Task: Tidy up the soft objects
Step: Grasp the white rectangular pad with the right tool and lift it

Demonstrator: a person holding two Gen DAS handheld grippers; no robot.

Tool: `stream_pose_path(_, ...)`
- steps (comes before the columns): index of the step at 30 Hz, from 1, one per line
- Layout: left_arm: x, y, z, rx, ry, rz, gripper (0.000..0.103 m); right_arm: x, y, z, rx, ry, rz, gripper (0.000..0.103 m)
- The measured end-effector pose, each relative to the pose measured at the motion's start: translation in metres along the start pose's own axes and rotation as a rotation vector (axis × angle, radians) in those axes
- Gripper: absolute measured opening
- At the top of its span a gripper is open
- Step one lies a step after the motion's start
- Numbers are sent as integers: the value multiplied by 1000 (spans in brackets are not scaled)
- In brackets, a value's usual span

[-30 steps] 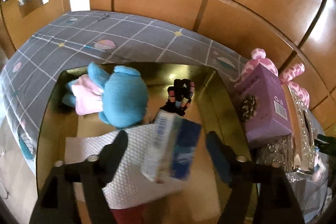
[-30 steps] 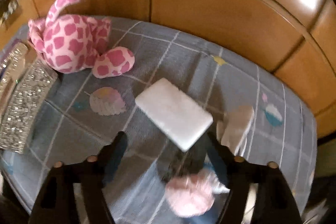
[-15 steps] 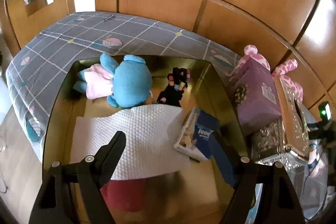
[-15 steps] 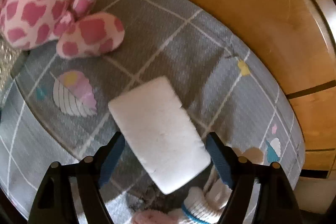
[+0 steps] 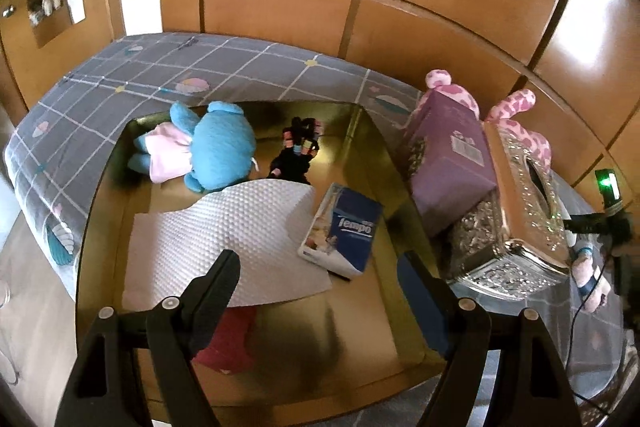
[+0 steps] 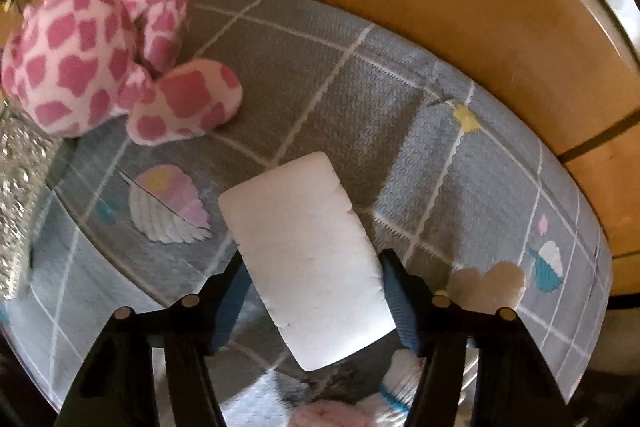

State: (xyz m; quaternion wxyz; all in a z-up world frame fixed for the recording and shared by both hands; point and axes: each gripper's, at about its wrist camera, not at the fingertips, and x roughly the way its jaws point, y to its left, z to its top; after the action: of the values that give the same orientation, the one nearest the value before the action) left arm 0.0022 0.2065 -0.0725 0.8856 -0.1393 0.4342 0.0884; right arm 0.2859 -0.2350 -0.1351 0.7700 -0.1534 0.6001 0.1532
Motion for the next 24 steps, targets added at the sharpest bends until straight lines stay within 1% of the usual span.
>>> stream_pose_path(3,-6,-5,-2,19,-16,-7,81,-7,-7,-3,95,-14,-9,65)
stream_pose_path(5,-11,-8,-5,33,-24,-12,81,-10,-16,-4,186,-13,-9,65)
stream_pose_path(6,-13,-9,-6,42,-30,-16,81,-11,-22,-3,242,-18,4,65)
stream_pose_path(8,-17,-11,-9,52,-35,-19,81,-18,-35,-4,347,-55,54,65)
stream_pose_path(12,-22,-11,-15,55,-37,-33,82,-38,-44,3,449,-118,90,65)
stream_pose_path(14,-24,-10,-18,51,-37,-40,82,-49,-38,8,473,-158,108,65)
stream_pose_path(15,-25,-9,-19,48,-38,-42,82,-55,-26,11,479,-174,110,65)
stream_pose_path(20,-29,-2,-25,35,-36,-47,83,-86,2,35,499,-271,146,65)
stream_pose_path(24,-32,7,-29,15,-40,-45,83,-103,31,61,471,-329,163,65)
